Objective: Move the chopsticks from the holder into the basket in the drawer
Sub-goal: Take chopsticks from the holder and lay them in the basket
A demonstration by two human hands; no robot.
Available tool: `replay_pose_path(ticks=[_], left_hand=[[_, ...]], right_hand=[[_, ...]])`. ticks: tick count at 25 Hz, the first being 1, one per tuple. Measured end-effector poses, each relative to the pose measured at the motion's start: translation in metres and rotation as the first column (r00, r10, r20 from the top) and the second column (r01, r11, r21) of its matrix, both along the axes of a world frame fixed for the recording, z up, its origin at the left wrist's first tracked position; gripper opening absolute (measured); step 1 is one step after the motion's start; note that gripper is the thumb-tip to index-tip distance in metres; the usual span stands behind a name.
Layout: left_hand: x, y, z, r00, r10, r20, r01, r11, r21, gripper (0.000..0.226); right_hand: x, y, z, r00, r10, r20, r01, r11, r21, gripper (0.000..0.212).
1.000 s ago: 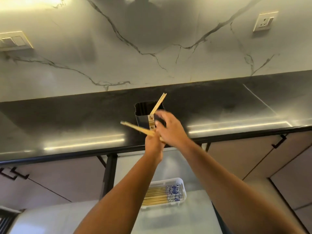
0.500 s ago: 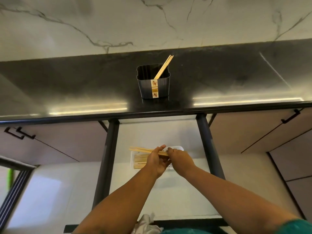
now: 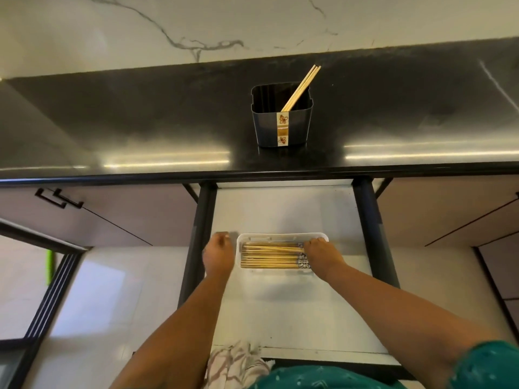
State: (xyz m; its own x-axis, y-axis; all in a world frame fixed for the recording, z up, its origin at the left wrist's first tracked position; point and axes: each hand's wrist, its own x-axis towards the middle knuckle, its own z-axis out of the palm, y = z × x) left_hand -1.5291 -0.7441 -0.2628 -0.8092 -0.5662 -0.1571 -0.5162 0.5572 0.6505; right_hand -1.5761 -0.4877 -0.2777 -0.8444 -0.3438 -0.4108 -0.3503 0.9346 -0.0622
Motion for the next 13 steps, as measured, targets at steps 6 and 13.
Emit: replay_pose_path(ticks=[6,13], left_hand=[[0.016,0.036,-0.026,0.613,-0.717,0.332,0.788,0.585,-0.193,0.064],[0.006,0.029,-0.042,0.524,-0.665,0.532,0.815,0.574,-0.084,0.079]], right_hand=[[-0.014,-0.014,-0.019,0.998,0.055,-0.01,-0.054,0.997,0.058,0.043],[-0.014,-0.002,-0.036,0.997,-0.045,-0.067,0.037,0.992,-0.118,0.038]])
